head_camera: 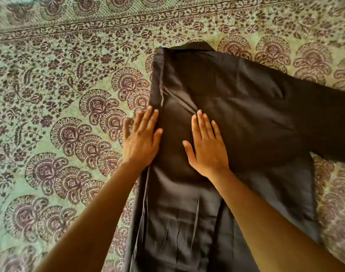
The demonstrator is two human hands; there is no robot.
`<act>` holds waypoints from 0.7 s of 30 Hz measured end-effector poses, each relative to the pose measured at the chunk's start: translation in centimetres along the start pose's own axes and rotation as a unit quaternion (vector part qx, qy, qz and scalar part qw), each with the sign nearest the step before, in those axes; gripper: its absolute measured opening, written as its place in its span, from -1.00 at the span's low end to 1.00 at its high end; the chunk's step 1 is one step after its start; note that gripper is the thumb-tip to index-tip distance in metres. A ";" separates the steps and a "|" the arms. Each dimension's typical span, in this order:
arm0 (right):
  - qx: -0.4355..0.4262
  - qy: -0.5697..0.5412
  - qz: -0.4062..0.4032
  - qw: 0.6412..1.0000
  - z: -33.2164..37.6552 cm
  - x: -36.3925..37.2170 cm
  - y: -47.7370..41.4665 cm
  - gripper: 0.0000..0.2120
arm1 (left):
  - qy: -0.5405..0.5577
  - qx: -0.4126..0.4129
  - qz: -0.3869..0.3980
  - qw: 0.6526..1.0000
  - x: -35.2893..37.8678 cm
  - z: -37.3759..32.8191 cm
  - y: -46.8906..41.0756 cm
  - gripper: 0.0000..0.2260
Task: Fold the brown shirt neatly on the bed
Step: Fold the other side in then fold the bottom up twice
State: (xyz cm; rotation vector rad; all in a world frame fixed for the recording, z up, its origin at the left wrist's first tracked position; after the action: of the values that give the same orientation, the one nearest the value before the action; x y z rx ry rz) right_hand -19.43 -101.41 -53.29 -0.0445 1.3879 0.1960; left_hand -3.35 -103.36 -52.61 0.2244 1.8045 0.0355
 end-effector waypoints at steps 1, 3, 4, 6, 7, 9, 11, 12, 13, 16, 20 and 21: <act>0.001 -0.014 -0.005 1.000 0.0 -0.3 0.0 -0.37 | 0.005 -0.036 -0.009 0.999 -0.4 1.0 0.2 -0.47; 0.007 -0.065 -0.037 0.997 -0.1 -1.6 -0.2 -0.42 | 0.008 -0.036 -0.042 0.998 -1.7 0.4 0.7 -0.46; 0.004 -0.093 -0.059 0.994 0.0 -2.4 -0.7 -0.45 | 0.010 -0.015 -0.060 0.998 -2.4 -0.7 1.0 -0.46; -0.033 -0.118 -0.100 0.987 0.9 -4.1 -2.9 -0.48 | 0.022 0.039 -0.073 0.996 -2.6 -2.9 1.3 -0.48; -0.063 -0.124 -0.105 0.985 1.8 -4.6 -4.7 -0.49 | 0.022 0.070 -0.064 0.995 -2.1 -3.9 1.5 -0.49; -0.108 -0.131 -0.049 0.984 3.1 -4.5 -9.0 -0.48 | 0.000 0.119 -0.024 0.993 0.0 -5.2 1.7 -0.50; -0.112 -0.084 0.050 0.989 3.2 -2.7 -12.7 -0.49 | -0.033 0.133 0.000 0.991 1.9 -5.5 2.2 -0.48; -0.103 -0.040 0.074 0.991 2.6 -1.7 -14.0 -0.49 | -0.045 0.134 -0.001 0.990 2.3 -5.4 2.4 -0.48; -0.097 0.000 0.076 0.992 2.0 -1.1 -14.8 -0.49 | -0.054 0.134 -0.004 0.989 2.5 -5.4 2.4 -0.48; -0.112 0.053 0.024 0.992 1.3 -1.1 -15.0 -0.47 | -0.064 0.154 -0.005 0.986 2.4 -5.5 2.6 -0.49; -0.118 0.048 0.010 0.992 1.5 -1.5 -14.5 -0.43 | -0.100 0.275 0.029 0.956 2.9 -6.4 5.8 -0.48; -0.113 0.058 0.011 0.992 1.5 -1.5 -14.6 -0.44 | -0.106 0.317 0.040 0.942 3.4 -6.5 7.7 -0.48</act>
State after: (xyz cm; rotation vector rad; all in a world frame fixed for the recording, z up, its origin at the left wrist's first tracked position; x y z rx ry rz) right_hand -15.83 -115.67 -52.81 -0.2314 1.4776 0.3731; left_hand -9.37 -94.66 -53.13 0.7301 1.5420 -0.5024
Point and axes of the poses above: each hand's wrist, its own y-axis away from the middle knuckle, its own x-axis out of the palm, z = x × y, the point moved 8 cm from there along -y, towards the middle knuckle, and after that the axes turned 3 degrees about x, right-handed, at the moved point
